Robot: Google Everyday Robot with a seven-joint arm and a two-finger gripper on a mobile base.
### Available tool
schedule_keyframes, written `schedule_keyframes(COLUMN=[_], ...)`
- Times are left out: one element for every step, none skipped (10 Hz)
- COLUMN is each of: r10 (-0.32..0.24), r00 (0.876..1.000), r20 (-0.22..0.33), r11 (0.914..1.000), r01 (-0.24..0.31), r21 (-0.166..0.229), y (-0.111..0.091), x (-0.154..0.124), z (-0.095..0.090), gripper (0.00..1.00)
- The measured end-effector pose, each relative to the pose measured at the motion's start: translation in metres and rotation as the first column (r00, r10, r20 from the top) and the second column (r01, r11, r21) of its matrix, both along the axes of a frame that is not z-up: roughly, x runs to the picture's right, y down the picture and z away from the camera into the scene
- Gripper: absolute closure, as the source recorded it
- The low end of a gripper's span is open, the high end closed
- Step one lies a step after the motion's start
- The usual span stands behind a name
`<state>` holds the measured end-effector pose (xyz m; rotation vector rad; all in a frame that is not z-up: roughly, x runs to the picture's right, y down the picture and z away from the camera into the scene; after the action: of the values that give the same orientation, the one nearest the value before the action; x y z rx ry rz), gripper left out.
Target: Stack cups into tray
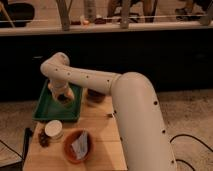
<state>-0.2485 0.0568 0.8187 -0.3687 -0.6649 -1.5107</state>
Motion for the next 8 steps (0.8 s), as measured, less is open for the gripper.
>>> schedule_keyframes(r10=[0.001,0.002,0.003,0.005,0.007,0.01,0.013,0.016], r00=[1.0,1.0,1.0,1.0,1.0,1.0,1.0,1.0], r20=[0.002,0.006,0.01,0.011,0.013,0.014,0.015,0.015], r11=[1.0,0.9999,0.9998,0.9998,0.9997,0.9995,0.9994,0.9992], r01=[-0.001,-0.002,-0.003,-0.005,-0.006,-0.01,-0.012,-0.016], r21=[-0.007,-0.013,-0.018,-0.022,-0.025,-0.03,-0.034,-0.038], y=[0.004,0.007,0.009,0.009,0.01,0.01,0.011,0.011], x=[-0.001,-0.002,-0.004,-0.005,-0.007,-0.007,-0.008,-0.008], z=[0.006,0.011,0.015,0.018,0.021,0.023,0.024,0.027], gripper=[1.0,1.0,0.98,0.92,0.83,0.71,0.64,0.53])
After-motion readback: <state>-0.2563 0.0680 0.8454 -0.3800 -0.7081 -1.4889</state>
